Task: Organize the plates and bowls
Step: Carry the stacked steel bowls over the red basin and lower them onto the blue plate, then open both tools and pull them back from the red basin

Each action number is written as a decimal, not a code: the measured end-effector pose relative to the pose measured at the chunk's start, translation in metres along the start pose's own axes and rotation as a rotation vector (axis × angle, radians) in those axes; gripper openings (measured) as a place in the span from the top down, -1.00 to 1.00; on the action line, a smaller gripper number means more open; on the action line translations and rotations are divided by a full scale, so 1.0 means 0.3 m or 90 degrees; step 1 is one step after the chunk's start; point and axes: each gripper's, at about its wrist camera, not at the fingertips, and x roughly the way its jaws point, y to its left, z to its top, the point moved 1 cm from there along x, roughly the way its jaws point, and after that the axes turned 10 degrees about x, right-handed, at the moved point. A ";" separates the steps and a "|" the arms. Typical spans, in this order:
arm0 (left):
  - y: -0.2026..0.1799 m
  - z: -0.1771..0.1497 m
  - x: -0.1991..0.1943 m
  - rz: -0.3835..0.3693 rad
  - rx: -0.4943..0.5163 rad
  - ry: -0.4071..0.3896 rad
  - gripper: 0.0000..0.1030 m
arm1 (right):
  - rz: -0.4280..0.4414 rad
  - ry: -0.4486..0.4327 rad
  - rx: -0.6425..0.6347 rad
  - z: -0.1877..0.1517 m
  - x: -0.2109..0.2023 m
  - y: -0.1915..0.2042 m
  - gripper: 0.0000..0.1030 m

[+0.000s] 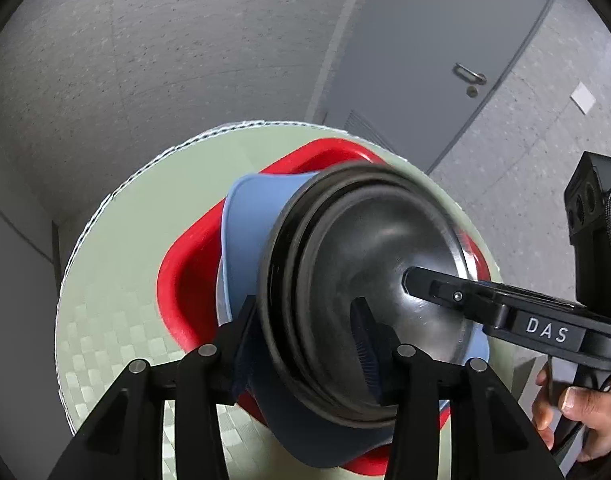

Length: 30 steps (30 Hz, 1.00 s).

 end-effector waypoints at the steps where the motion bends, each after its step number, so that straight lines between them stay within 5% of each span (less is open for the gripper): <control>1: 0.003 0.006 0.017 -0.001 0.003 0.000 0.13 | -0.014 -0.008 -0.002 -0.001 -0.006 0.000 0.26; 6: -0.027 0.023 0.053 -0.019 0.036 -0.010 -0.14 | -0.048 -0.049 -0.003 -0.018 -0.037 0.008 0.17; 16: -0.079 -0.095 -0.085 0.034 0.106 -0.081 -0.71 | -0.103 -0.162 0.002 -0.178 -0.188 0.050 -0.13; 30: -0.262 -0.490 -0.503 0.095 0.129 -0.238 -0.98 | -0.127 -0.304 -0.050 -0.569 -0.538 0.104 -0.54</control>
